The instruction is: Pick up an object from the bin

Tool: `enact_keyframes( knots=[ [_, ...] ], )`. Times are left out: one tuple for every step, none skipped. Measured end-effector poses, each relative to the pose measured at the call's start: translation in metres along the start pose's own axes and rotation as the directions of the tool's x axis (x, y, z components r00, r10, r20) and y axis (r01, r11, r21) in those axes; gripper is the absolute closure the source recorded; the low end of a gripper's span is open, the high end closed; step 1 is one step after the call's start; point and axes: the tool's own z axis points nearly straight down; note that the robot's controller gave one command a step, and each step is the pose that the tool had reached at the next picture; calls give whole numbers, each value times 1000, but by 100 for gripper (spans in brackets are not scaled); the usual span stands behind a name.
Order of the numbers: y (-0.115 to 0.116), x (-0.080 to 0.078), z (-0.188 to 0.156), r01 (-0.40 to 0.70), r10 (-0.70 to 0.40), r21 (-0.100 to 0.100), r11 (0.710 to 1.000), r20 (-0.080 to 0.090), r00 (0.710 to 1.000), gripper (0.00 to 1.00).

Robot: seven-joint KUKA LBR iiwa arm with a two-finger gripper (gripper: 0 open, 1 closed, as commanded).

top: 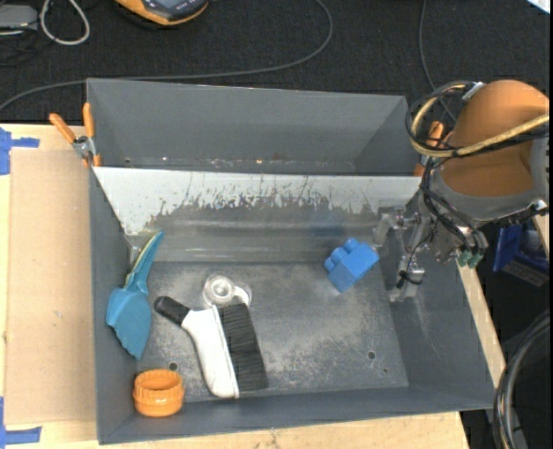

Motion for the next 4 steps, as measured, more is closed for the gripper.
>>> enact_keyframes(
  knots=[
    [0, -2, -5, 4, -4, 1, 1000, 7, 1000, 0],
    [22, -35, 99, -223, 223, -4, 975, 25, 974, 0],
    [19, -28, 89, -244, 244, -2, 970, 14, 970, 0],
    [-30, -36, 89, -130, 130, -4, 991, 39, 991, 0]
  ],
)
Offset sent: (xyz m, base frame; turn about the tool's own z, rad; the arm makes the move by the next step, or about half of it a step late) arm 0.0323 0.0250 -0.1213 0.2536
